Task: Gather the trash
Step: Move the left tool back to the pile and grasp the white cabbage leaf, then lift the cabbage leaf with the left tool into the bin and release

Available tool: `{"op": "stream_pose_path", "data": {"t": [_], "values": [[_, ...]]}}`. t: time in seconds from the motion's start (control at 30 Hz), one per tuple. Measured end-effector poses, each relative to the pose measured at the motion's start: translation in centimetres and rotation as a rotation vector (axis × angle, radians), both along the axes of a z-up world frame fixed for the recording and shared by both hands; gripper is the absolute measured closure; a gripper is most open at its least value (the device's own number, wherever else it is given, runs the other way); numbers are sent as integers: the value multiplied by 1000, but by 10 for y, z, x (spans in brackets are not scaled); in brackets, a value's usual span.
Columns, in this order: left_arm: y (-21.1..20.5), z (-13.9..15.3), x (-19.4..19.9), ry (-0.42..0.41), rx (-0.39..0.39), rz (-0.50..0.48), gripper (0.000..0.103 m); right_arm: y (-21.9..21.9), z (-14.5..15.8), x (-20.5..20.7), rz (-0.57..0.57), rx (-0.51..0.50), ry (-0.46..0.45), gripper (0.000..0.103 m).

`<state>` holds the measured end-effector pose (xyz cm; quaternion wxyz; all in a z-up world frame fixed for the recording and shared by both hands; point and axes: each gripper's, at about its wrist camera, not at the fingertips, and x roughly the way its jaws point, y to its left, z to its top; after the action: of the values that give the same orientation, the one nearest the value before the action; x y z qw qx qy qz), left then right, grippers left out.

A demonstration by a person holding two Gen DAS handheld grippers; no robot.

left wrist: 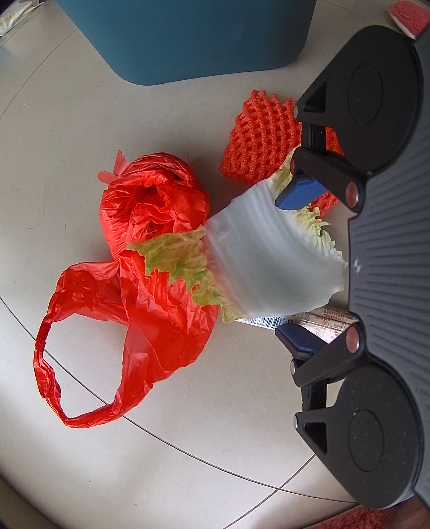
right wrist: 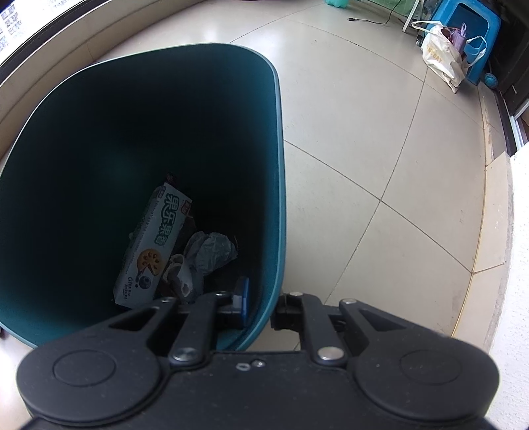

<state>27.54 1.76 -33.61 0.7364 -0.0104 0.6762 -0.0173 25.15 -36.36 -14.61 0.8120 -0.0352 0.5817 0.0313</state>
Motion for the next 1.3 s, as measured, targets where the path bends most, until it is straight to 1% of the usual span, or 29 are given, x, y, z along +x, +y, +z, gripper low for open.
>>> {"op": "stream_pose_path", "data": {"t": [0.17,0.2,0.23,0.3,0.33,0.4,0.5,0.6,0.77,0.8,1.03,1.13,1.3], "values": [[-15,2,-6,-39,59,-29,27,1,-1,2,0,-3,1,92],[-18,3,-7,-45,63,-40,33,1,-1,2,1,-3,1,92],[-20,5,-9,-51,57,-46,36,1,-1,2,1,-3,1,92],[-23,9,-11,-63,112,-36,71,1,-1,2,0,-1,-1,92],[-19,10,-11,-57,109,-22,72,0,0,2,0,0,-1,92],[-14,13,-12,-52,86,15,79,0,0,2,0,0,-3,92],[-5,22,-16,-72,81,38,88,-1,0,1,-1,2,-5,92],[0,35,-20,-100,50,46,93,-1,0,1,0,2,-5,92],[-5,58,-25,-123,39,27,95,-3,1,0,-3,8,-9,92],[-6,62,-20,-124,43,21,96,-3,1,0,-3,9,-10,92],[-22,92,-22,-152,104,-34,96,-5,3,-1,-8,12,-18,92],[-26,116,-26,-170,118,-45,96,-6,4,-2,-12,15,-21,93],[-22,170,-28,-222,79,-46,96,-7,5,-2,-12,16,-21,93]]}}
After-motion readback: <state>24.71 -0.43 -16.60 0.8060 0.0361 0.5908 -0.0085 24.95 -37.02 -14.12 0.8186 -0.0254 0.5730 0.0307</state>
